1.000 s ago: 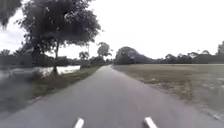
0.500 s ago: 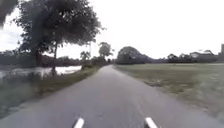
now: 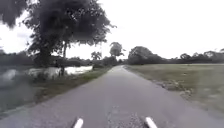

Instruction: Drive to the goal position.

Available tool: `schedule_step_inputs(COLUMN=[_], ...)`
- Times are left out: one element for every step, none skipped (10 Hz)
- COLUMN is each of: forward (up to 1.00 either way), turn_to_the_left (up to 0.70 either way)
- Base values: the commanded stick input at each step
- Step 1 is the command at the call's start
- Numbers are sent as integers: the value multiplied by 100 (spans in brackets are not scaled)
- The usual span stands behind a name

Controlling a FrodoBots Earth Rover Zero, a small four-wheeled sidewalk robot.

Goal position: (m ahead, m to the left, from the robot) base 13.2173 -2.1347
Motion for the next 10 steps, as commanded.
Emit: schedule_step_inputs(forward=[85, 85, 85, 85, 85, 85, 85, 85, 85, 85], turn_to_the_left=[0, 0, 0, 0, 0, 0, -3, -20, -34, -34])
